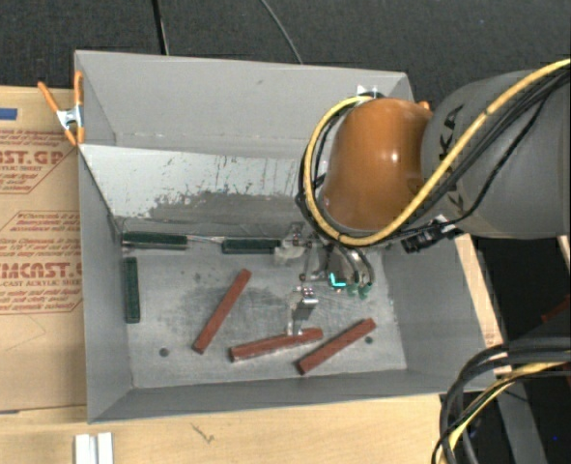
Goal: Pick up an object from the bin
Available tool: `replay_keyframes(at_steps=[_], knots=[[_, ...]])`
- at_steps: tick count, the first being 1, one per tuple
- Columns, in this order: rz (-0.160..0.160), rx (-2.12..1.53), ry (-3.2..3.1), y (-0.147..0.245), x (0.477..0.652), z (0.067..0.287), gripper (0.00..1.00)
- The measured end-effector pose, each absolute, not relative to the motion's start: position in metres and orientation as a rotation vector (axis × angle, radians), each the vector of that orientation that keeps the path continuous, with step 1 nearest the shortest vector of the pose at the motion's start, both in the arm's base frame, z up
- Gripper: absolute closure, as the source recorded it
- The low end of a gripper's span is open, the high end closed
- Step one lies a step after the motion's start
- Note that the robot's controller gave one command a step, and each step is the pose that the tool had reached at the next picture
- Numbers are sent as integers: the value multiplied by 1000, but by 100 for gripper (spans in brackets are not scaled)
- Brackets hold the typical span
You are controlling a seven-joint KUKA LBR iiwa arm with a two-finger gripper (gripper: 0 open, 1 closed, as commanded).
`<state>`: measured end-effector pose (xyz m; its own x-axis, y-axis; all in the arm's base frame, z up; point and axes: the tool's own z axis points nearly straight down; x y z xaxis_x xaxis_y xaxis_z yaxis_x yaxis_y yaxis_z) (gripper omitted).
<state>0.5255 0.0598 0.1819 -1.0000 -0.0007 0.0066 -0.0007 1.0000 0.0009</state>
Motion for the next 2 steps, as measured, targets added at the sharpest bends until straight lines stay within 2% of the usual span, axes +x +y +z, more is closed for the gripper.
replay_keyframes(at_steps=[1, 2], knots=[[-2, 1, -3142, 60, 527, 185, 0], [-2, 11, -3150, 37, 518, 138, 0]])
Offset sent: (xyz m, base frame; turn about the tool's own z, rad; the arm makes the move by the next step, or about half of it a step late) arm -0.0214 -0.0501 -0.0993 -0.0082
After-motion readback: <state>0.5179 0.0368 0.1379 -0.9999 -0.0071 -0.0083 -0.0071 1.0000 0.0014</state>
